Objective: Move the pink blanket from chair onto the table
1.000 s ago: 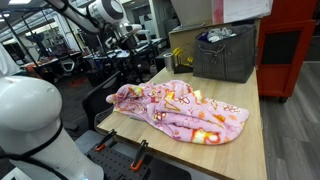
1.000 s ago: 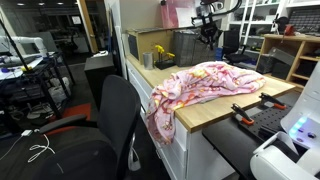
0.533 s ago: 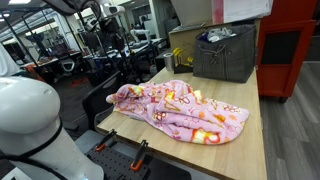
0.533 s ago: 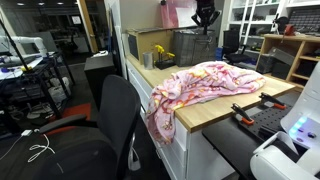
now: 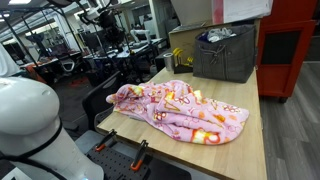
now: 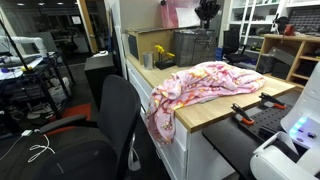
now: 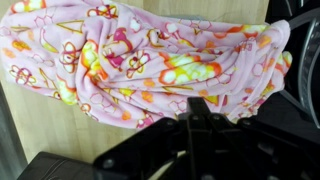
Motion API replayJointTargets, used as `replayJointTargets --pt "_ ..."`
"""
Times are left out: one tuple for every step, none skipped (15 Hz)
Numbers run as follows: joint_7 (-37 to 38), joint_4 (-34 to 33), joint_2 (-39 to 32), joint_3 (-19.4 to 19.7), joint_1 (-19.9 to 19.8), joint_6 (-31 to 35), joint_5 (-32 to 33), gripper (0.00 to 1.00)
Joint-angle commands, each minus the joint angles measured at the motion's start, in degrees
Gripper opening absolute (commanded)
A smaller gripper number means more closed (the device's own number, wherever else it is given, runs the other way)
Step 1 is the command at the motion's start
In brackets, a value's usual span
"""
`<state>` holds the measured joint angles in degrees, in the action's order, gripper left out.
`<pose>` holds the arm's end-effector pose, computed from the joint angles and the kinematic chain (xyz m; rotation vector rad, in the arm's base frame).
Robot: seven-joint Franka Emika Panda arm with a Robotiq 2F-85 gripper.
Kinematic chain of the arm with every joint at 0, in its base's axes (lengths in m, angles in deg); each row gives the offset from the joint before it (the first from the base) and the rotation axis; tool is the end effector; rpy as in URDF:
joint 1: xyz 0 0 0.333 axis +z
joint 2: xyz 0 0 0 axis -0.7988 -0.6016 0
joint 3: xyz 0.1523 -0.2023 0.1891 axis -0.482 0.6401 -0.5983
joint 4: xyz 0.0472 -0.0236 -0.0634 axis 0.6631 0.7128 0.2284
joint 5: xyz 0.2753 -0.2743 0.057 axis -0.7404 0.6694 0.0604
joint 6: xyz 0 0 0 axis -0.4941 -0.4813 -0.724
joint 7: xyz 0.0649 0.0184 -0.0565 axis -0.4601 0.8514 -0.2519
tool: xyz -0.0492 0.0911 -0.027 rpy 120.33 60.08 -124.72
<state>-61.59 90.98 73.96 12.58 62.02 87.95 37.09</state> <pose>0.4348 0.0981 0.4890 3.0665 0.0271 0.0969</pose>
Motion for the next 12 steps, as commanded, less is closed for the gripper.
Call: replayJointTargets --pt "-6.71 -1.3 2.6 0.1 -1.65 -6.07 -1.35 0.27" --pt "-8.22 -1.57 3.43 0.4 -2.0 -7.54 -0.91 0.28" --pt "-9.02 -2.05 3.9 0.52 -2.36 -9.06 -0.69 0.31" --pt "-8.86 -2.71 4.34 0.42 -3.04 -11.26 -0.02 0.37" --pt "-8.85 -3.07 4.74 0.42 -3.51 -12.84 0.14 0.46" --pt "-8.53 -3.26 5.27 0.51 -4.04 -14.47 0.16 0.53" --pt "-8.91 -3.23 5.72 0.52 -4.33 -15.44 0.29 0.62" --pt "-9.96 -2.98 6.31 0.97 -4.55 -16.33 0.0 0.68" --pt "-9.85 -2.92 6.3 0.95 -4.88 -17.15 0.39 0.76" --pt "-10.34 -2.87 6.22 1.26 -5.07 -17.55 0.33 0.83" --pt "-10.35 -2.94 6.04 1.26 -5.27 -17.89 0.39 0.9" --pt "-11.0 -2.93 5.93 1.38 -5.34 -17.91 0.35 0.98"
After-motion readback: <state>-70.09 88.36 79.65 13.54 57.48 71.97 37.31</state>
